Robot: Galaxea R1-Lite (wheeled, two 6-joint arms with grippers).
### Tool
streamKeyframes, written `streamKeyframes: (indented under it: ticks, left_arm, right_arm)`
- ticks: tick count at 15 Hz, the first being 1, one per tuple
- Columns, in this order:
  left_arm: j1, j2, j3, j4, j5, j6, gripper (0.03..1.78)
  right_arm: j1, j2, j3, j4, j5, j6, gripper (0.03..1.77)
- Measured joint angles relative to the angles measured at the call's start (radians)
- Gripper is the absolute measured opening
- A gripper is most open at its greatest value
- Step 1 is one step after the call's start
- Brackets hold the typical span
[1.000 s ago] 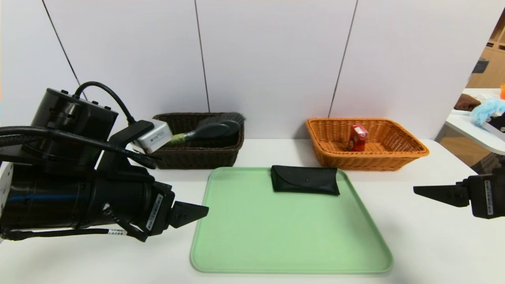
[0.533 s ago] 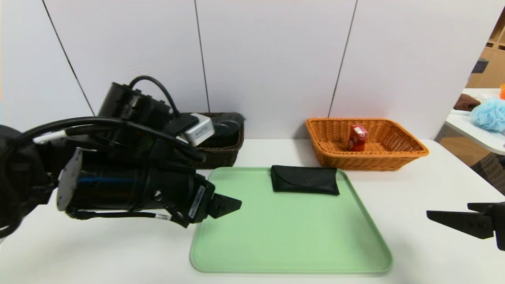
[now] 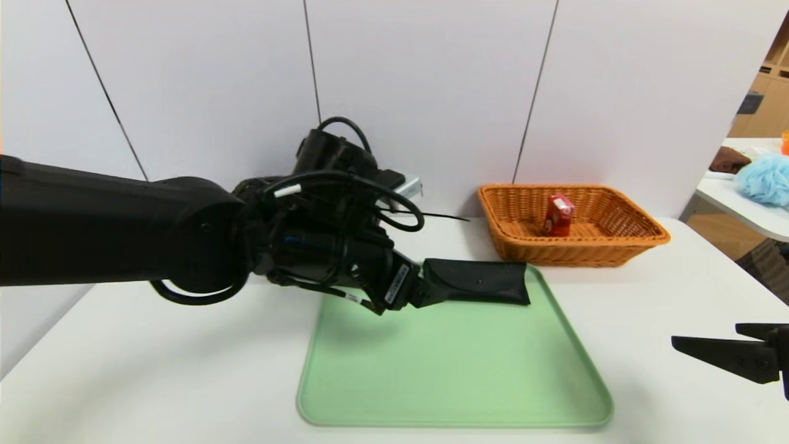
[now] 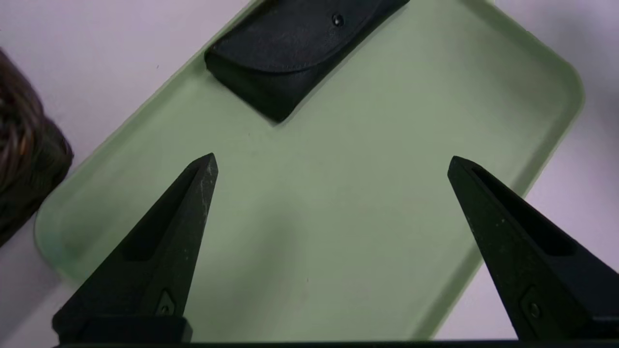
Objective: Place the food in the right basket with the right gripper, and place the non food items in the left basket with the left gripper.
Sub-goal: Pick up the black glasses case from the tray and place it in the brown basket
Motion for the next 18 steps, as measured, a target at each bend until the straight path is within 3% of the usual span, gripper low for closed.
streamKeyframes:
  ticks: [4,8,11,18]
  left_arm:
    - [0.006,0.135,-0.059,-0.153,-0.117,0.099,1.69]
    - [0.025,0.261,-0.147,-0.253,-0.193,0.2,1.69]
    - [0.033,0.339,-0.225,-0.265,-0.251,0.276,1.69]
    - [0.069,0.464,-0.348,-0.194,-0.307,0.476,1.69]
  right_arm:
    - [0.001,-0.01,0.033,0.0,0.0,0.004,1.69]
    - [0.002,-0.036,0.077,0.001,0.0,0.004,1.69]
    - [0.002,-0.055,0.092,0.01,0.0,0.004,1.69]
    - [0.029,-0.074,0.098,0.012,0.0,0.035,1.69]
